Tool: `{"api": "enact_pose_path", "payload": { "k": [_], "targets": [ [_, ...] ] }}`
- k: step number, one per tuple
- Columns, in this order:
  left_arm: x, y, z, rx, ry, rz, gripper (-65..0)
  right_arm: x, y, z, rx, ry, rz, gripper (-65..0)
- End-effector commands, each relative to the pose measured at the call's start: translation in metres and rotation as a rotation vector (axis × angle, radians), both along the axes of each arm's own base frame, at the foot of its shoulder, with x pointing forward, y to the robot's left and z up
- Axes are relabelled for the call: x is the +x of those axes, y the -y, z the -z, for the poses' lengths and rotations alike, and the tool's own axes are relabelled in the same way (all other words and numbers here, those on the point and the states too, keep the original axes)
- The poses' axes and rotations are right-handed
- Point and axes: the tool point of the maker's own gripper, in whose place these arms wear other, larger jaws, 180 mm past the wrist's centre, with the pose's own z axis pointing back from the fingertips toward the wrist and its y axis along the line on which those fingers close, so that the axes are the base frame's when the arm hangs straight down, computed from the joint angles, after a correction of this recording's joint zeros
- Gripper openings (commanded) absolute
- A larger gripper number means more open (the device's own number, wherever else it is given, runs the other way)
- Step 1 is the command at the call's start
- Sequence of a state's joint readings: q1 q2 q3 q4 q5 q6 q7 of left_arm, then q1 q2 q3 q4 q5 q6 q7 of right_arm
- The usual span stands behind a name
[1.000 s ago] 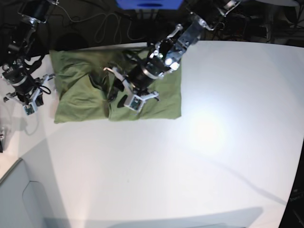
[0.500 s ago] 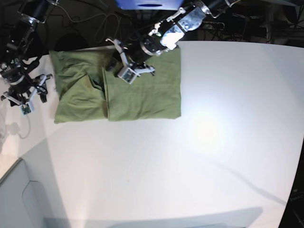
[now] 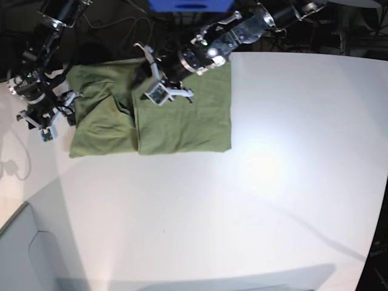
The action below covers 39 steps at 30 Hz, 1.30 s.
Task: Fold the T-shirt properly
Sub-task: 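Press the folded stack flat with the left gripper while the right repositions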
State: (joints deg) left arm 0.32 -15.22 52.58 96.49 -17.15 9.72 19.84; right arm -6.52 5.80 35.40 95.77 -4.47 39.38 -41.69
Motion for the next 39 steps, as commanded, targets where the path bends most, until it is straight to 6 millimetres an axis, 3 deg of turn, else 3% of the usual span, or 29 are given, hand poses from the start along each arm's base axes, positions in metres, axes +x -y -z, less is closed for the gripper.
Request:
{"api": "enact_pose_path", "payload": {
  "k": [1, 7, 9, 13, 24, 31, 39],
  "targets": [
    [0.006, -0.005, -0.011, -0.032, 0.026, -0.027, -45.1, 0.009, 0.003, -0.013, 0.004, 0.050, 0.007, -28.4],
    [0.028, -0.081, 0.002, 0.032, 0.002, -0.242, -45.1, 0.010, 0.015, -0.011, 0.072, 0.037, 0.168, -25.2],
    [0.033, -0.105, 0.006, 0.051, -0.007, -0.319, -45.1, 0.007, 0.015, 0.000, 0.089, -0.012, 0.182, -24.0],
    [0.039, -0.133, 0.011, 0.074, -0.016, -0.403, -45.1, 0.005, 0.012, 0.006, 0.095, -0.053, 0.181, -23.9],
    [0.039, -0.138, 0.016, 0.087, -0.026, -0.414, -45.1, 0.007, -0.008, 0.013, 0.149, -0.054, 0.178, -23.4],
    [0.032, -0.143, 0.037, 0.125, -0.070, -0.417, -45.1, 0.017, -0.011, 0.007, 0.157, -0.030, 0.176, -23.4],
    [0.026, -0.143, 0.042, 0.130, -0.086, -0.417, -45.1, 0.023, -0.011, 0.003, 0.159, -0.018, 0.175, -23.4]
  ]
}}
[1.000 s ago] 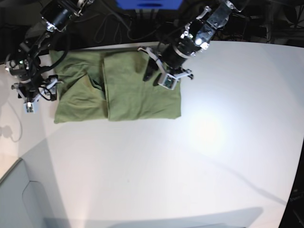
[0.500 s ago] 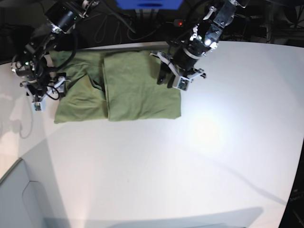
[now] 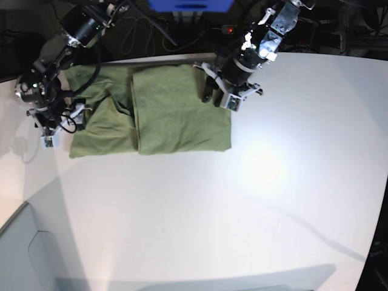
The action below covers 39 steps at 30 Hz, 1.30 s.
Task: Fold the T-shirt properly
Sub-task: 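Press the folded stack flat with the left gripper while the right repositions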
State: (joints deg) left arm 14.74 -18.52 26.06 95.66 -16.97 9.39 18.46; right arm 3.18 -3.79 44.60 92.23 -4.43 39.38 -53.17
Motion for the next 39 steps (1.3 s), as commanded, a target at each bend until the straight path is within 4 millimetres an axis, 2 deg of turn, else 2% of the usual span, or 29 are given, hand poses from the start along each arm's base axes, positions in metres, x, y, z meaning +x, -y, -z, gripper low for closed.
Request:
{"api": "enact_pose_path", "payload": {
  "k": [1, 7, 12, 15, 17, 22, 24, 30, 33, 39],
  "targets": [
    [0.000, 0.003, -0.004, -0.012, 0.011, 0.003, -45.1, 0.012, 0.004, -0.014, -0.009, 0.058, -0.006, -23.4],
    [0.001, 0.002, -0.004, -0.011, 0.011, 0.001, -45.1, 0.015, 0.015, -0.028, -0.053, 0.086, -0.004, -23.4],
    [0.001, 0.002, -0.004, -0.011, 0.011, 0.001, -45.1, 0.019, 0.015, -0.045, -0.089, 0.129, -0.008, -23.4],
    [0.001, 0.002, -0.004, -0.011, 0.011, 0.001, -45.1, 0.021, 0.008, -0.043, -0.079, 0.128, -0.020, -23.4],
    [0.001, 0.002, -0.004, -0.011, 0.011, 0.001, -45.1, 0.020, 0.005, -0.036, -0.058, 0.114, -0.024, -23.4],
    [0.001, 0.001, -0.005, -0.011, 0.013, -0.002, -45.1, 0.018, -0.003, 0.001, 0.035, 0.032, -0.022, -23.4],
    [0.001, 0.001, -0.005, -0.011, 0.013, -0.002, -45.1, 0.013, 0.004, 0.009, 0.037, 0.001, -0.021, -23.4],
    [0.003, 0.000, -0.005, -0.009, 0.014, -0.004, -45.1, -0.004, 0.004, 0.022, 0.041, -0.044, -0.020, -23.5],
    [0.001, -0.003, 0.002, 0.002, -0.002, -0.009, -45.1, -0.018, 0.003, 0.030, 0.041, -0.077, -0.024, -23.6],
    [0.001, 0.003, 0.006, -0.010, -0.013, -0.019, -45.1, -0.034, 0.000, 0.040, 0.047, -0.115, -0.027, -24.0]
  ]
}}
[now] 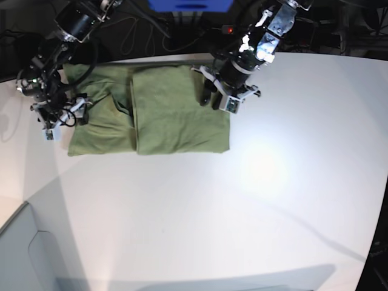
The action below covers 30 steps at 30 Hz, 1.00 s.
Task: Fold the T-shirt properly
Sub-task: 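Press the folded stack flat with the left gripper while the right repositions, then grasp the other strip end with the right gripper and fold it over the stack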
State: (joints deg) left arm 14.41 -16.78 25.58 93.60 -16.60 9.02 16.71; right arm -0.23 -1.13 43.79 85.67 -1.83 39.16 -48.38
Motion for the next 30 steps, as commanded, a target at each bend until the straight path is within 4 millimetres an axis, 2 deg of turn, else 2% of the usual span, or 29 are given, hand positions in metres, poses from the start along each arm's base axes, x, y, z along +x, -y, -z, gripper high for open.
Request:
{"api": "enact_pose_path", "payload": {
  "k": [1, 7, 13, 17, 23, 26, 30],
  "targets": [
    [-0.004, 0.000, 0.003, 0.002, -0.025, 0.000, -45.1, -0.016, 0.000, 0.011, -0.022, -0.086, -0.022, -24.1],
    [-0.004, 0.002, 0.002, 0.001, -0.024, 0.005, -45.1, -0.022, 0.004, 0.008, -0.044, -0.090, -0.023, -24.2],
    [-0.003, 0.001, 0.002, 0.001, -0.023, 0.003, -45.1, -0.021, -0.011, -0.002, -0.063, -0.067, -0.064, -29.7],
    [-0.003, 0.000, 0.002, 0.002, -0.023, 0.000, -45.1, -0.023, -0.023, 0.002, -0.057, -0.074, -0.103, -29.9],
    [-0.006, 0.000, 0.003, 0.002, -0.029, 0.000, -45.1, -0.025, -0.023, 0.004, -0.057, -0.085, -0.105, -31.8],
    [-0.006, 0.000, 0.004, 0.002, -0.031, -0.001, -45.1, -0.025, -0.023, 0.004, -0.057, -0.086, -0.105, -42.8],
    [-0.007, 0.000, 0.004, 0.002, -0.031, -0.001, -45.1, -0.025, -0.024, 0.004, -0.055, -0.086, -0.105, -65.0]
  ]
}}
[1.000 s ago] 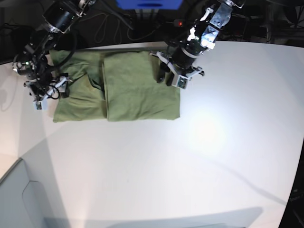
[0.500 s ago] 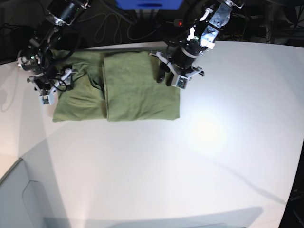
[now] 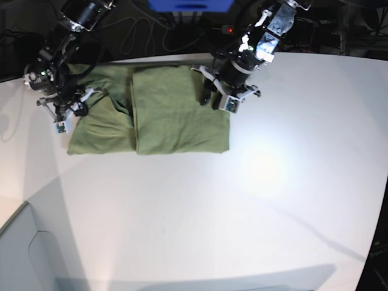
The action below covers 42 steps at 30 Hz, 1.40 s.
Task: Fold the T-shirt properly
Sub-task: 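Grasp the other strip end with the right gripper and fold it over the stack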
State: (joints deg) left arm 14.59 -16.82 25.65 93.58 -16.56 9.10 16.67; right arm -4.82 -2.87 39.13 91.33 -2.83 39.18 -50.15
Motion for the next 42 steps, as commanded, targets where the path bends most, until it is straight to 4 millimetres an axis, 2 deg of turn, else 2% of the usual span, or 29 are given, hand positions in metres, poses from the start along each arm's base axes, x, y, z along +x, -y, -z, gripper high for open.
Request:
{"api": "enact_pose_path", "payload": {
  "k": [1, 10, 17, 23, 29, 36, 42],
  "targets": [
    [-0.006, 0.000, 0.003, 0.000, -0.029, -0.001, -45.1, -0.007, 0.000, 0.004, -0.015, -0.041, -0.019, -65.0],
    [-0.007, 0.002, 0.003, -0.002, -0.033, 0.003, -45.1, 0.005, -0.005, -0.006, 0.018, 0.012, -0.018, -64.9],
    [-0.007, 0.002, 0.004, -0.001, -0.036, 0.004, -45.1, 0.019, -0.010, -0.037, 0.035, 0.131, -0.026, -64.9],
    [-0.007, 0.002, 0.004, 0.000, -0.037, 0.003, -45.1, 0.027, -0.016, -0.056, 0.020, 0.191, -0.028, -64.9],
    [-0.007, 0.001, 0.004, 0.001, -0.036, 0.001, -45.1, 0.034, -0.056, -0.079, 0.009, 0.251, -0.155, -64.9],
    [-0.007, 0.001, 0.004, 0.001, -0.036, 0.001, -45.1, 0.035, -0.131, -0.106, 0.046, 0.329, -0.376, -64.9],
    [-0.006, 0.000, 0.004, 0.002, -0.035, -0.002, -45.1, 0.026, -0.195, -0.116, 0.116, 0.357, -0.561, -64.9]
  ]
}}
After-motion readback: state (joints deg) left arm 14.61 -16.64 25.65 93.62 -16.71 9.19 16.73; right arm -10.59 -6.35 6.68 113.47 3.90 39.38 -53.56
